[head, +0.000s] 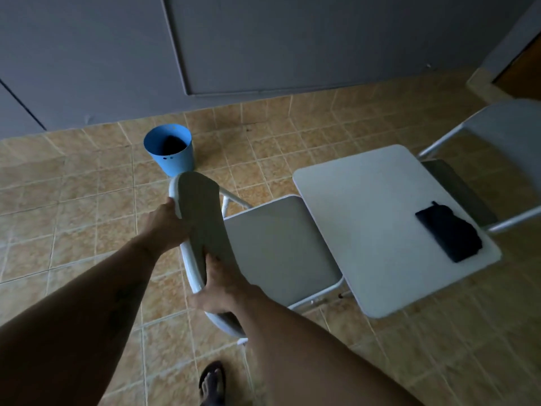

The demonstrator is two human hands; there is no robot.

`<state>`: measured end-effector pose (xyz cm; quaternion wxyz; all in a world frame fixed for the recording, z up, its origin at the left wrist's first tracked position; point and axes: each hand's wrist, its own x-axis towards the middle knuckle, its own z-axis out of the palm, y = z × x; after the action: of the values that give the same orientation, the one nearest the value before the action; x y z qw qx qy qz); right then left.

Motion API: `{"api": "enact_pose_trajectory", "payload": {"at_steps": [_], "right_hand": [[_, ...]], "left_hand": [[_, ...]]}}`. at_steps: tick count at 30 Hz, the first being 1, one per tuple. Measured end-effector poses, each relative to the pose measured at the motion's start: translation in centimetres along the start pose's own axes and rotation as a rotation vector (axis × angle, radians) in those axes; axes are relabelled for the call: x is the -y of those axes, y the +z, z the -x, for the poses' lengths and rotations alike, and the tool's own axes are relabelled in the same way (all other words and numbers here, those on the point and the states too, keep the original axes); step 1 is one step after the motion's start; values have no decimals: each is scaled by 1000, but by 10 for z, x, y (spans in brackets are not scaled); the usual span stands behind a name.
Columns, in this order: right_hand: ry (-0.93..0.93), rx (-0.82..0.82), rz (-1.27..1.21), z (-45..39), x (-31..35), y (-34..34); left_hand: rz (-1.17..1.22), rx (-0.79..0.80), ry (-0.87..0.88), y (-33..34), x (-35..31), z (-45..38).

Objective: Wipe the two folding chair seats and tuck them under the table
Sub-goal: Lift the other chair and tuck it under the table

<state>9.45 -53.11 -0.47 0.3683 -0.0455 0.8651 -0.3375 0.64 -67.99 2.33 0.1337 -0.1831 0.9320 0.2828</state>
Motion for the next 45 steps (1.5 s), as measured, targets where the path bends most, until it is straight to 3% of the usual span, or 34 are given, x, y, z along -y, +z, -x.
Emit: {"api": "enact_pose_trajectory", "payload": {"at_steps": [15,25,45], "right_hand": [[107,-108,-38,23,-15,-56],[124,-209,-65,15,-30,-81],[136,-209,-89,14,-46,-94]], "left_hand": [[107,45,71,25,-46,-18],[8,56,143,37,-87,-38],[59,120,308,35,-85,-32]]}}
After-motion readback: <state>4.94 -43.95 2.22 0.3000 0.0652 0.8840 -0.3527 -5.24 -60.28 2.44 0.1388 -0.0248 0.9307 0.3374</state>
